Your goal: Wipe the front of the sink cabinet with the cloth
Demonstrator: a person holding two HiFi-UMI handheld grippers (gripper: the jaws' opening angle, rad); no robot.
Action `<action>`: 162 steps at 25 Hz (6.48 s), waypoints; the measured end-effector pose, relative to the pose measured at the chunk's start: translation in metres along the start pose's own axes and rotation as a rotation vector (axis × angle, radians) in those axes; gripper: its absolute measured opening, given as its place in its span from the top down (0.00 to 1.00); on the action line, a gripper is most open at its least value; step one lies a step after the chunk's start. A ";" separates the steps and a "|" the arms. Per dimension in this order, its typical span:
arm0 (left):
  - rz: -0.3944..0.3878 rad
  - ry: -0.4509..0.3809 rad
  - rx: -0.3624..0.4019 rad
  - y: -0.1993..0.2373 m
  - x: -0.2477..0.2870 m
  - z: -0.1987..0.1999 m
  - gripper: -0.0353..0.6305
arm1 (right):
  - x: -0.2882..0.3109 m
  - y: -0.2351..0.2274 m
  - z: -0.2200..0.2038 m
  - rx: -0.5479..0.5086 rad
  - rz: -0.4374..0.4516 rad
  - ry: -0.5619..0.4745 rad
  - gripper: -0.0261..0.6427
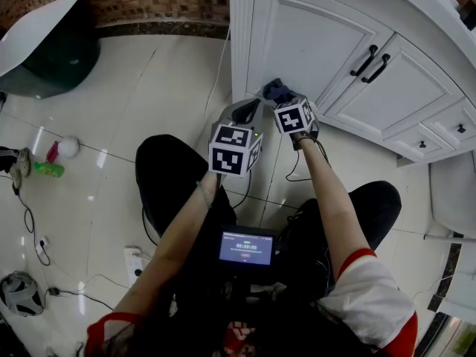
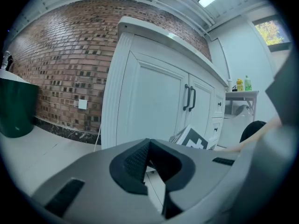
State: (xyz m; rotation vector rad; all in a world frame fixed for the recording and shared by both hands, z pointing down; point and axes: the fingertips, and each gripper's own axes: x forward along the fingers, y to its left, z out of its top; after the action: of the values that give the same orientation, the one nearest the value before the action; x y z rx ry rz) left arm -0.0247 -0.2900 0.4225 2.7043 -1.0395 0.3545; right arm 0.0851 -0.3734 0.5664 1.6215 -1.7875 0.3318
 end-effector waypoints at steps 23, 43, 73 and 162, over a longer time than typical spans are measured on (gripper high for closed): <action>-0.087 -0.005 0.051 -0.046 0.015 0.005 0.90 | -0.193 -0.104 0.133 0.053 -0.116 -0.421 0.83; -0.097 -0.015 0.061 -0.059 0.007 0.012 0.90 | -0.275 -0.158 0.200 -0.003 -0.249 -0.551 0.83; -0.088 0.034 0.024 -0.043 0.020 -0.017 0.90 | -0.025 -0.047 -0.052 0.102 -0.040 0.054 0.83; -0.135 0.042 0.059 -0.079 0.044 -0.020 0.90 | -0.037 -0.095 -0.109 0.246 -0.049 0.120 0.83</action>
State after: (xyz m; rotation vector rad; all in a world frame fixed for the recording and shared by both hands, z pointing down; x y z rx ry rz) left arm 0.0575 -0.2550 0.4450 2.7883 -0.8421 0.4211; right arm 0.2093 -0.2959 0.5982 1.7704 -1.6642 0.6340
